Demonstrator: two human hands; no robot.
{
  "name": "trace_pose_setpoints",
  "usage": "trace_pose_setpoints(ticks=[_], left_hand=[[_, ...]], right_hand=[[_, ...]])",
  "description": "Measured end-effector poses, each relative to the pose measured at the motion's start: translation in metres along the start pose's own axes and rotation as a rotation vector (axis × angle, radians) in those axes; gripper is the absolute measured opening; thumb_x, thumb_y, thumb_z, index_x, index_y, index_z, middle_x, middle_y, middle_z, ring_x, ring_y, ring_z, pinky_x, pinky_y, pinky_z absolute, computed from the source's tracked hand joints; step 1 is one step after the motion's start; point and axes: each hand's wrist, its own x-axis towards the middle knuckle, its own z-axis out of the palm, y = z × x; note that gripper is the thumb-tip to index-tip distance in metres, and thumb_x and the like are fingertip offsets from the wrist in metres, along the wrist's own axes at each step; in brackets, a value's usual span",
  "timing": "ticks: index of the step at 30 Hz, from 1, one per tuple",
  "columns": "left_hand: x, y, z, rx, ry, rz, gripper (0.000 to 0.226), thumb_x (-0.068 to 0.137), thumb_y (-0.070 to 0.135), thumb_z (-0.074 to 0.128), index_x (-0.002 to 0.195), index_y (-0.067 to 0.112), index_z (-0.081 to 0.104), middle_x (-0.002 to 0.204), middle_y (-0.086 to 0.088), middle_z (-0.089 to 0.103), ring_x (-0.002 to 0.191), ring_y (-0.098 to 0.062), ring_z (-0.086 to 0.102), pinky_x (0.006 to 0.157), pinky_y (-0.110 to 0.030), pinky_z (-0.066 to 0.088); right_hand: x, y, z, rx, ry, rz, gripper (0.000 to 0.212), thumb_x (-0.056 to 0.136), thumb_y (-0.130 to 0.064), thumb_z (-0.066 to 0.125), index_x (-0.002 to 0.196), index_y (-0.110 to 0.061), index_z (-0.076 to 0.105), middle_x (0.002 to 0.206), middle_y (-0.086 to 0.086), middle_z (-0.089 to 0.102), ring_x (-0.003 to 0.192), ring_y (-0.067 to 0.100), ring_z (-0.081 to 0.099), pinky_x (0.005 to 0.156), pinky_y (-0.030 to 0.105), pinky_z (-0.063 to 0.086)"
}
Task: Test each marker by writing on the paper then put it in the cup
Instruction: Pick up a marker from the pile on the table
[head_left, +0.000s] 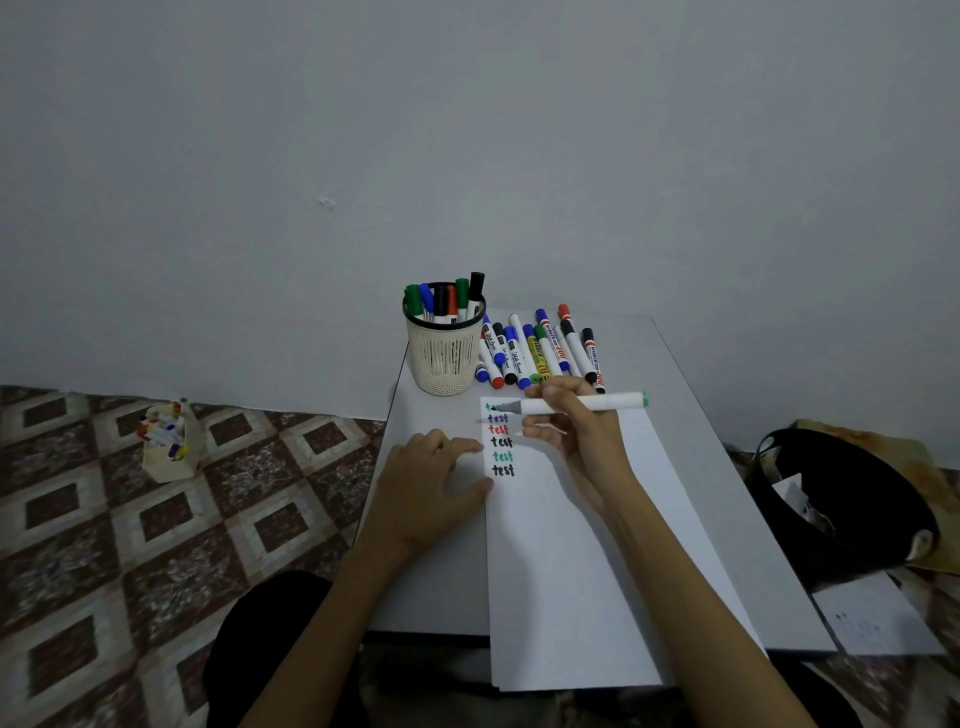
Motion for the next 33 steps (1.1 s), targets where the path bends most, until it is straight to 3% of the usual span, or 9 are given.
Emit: trace_pose_setpoints(ticks=[4, 6, 8, 11, 14, 17, 22, 27, 33], left_hand=[[0.001, 0.0, 0.001, 0.079, -0.069, 0.016, 0.065, 0.074, 0.071, 0.031, 0.124, 0.036, 0.055, 0.091, 0.009, 0.049, 0.082, -0.006, 0.039, 0.073, -0.028, 0.034], [0.001, -0.001, 0.002, 0.088, -0.094, 0.014, 0.067, 0.074, 0.072, 0.029, 0.125, 0.037, 0.053, 0.092, 0.009, 0.05, 0.084, -0.007, 0.039, 0.074, -0.028, 0.033], [0.002, -0.002, 0.002, 0.081, -0.102, 0.005, 0.068, 0.073, 0.073, 0.03, 0.124, 0.037, 0.055, 0.094, 0.007, 0.053, 0.086, -0.01, 0.044, 0.075, -0.03, 0.036], [0.003, -0.002, 0.002, 0.077, -0.105, -0.001, 0.069, 0.072, 0.074, 0.03, 0.124, 0.036, 0.056, 0.095, 0.007, 0.055, 0.087, -0.011, 0.045, 0.077, -0.032, 0.039], [0.003, -0.002, 0.002, 0.082, -0.117, -0.017, 0.071, 0.072, 0.075, 0.029, 0.125, 0.036, 0.056, 0.095, 0.007, 0.054, 0.087, -0.01, 0.042, 0.079, -0.033, 0.039], [0.003, -0.002, 0.002, 0.078, -0.121, -0.019, 0.07, 0.072, 0.075, 0.031, 0.124, 0.037, 0.056, 0.093, 0.008, 0.052, 0.086, -0.01, 0.043, 0.079, -0.034, 0.039], [0.002, -0.003, 0.002, 0.057, -0.147, -0.016, 0.073, 0.069, 0.076, 0.032, 0.126, 0.037, 0.054, 0.094, 0.008, 0.052, 0.087, -0.009, 0.041, 0.078, -0.034, 0.038], [0.002, -0.005, 0.003, 0.044, -0.136, 0.001, 0.073, 0.07, 0.076, 0.034, 0.125, 0.033, 0.056, 0.092, 0.007, 0.053, 0.086, -0.011, 0.042, 0.076, -0.034, 0.037], [0.003, -0.007, 0.004, 0.018, -0.146, 0.015, 0.073, 0.068, 0.071, 0.035, 0.125, 0.031, 0.057, 0.089, 0.011, 0.047, 0.085, -0.009, 0.039, 0.072, -0.031, 0.03]], right_hand=[[-0.003, 0.014, -0.001, 0.031, -0.011, 0.084, 0.003, 0.091, -0.005, 0.06, 0.092, -0.004, 0.063, 0.103, 0.023, 0.071, 0.088, 0.036, 0.071, 0.075, 0.043, 0.06], [-0.004, 0.017, -0.001, 0.0, -0.035, 0.105, 0.004, 0.088, -0.002, 0.063, 0.092, -0.004, 0.062, 0.104, 0.024, 0.07, 0.093, 0.038, 0.07, 0.074, 0.044, 0.06], [-0.006, 0.018, 0.001, -0.075, -0.038, 0.097, 0.009, 0.083, 0.002, 0.067, 0.087, -0.003, 0.061, 0.096, 0.023, 0.071, 0.086, 0.037, 0.07, 0.062, 0.037, 0.061], [-0.008, 0.021, 0.003, -0.221, -0.003, 0.061, 0.02, 0.08, 0.001, 0.072, 0.076, -0.004, 0.053, 0.071, 0.017, 0.065, 0.058, 0.029, 0.062, 0.046, 0.027, 0.05], [-0.009, 0.026, 0.003, -0.361, 0.03, 0.039, 0.026, 0.081, 0.003, 0.069, 0.072, -0.007, 0.047, 0.063, 0.014, 0.057, 0.044, 0.019, 0.049, 0.046, 0.024, 0.043], [-0.009, 0.03, 0.003, -0.468, 0.027, 0.017, 0.029, 0.081, 0.009, 0.063, 0.068, -0.008, 0.043, 0.057, 0.005, 0.058, 0.046, 0.019, 0.049, 0.047, 0.025, 0.042], [-0.012, 0.032, 0.004, -0.527, -0.009, -0.004, 0.03, 0.08, 0.011, 0.062, 0.066, -0.009, 0.044, 0.068, 0.02, 0.057, 0.045, 0.019, 0.045, 0.045, 0.025, 0.041], [-0.013, 0.033, 0.005, -0.563, -0.022, -0.004, 0.031, 0.079, 0.01, 0.064, 0.065, -0.011, 0.045, 0.057, 0.003, 0.054, 0.046, 0.016, 0.046, 0.05, 0.027, 0.043], [-0.012, 0.035, 0.003, -0.551, -0.044, -0.021, 0.031, 0.078, 0.01, 0.065, 0.065, -0.01, 0.046, 0.053, -0.002, 0.052, 0.047, 0.018, 0.046, 0.048, 0.025, 0.044]])
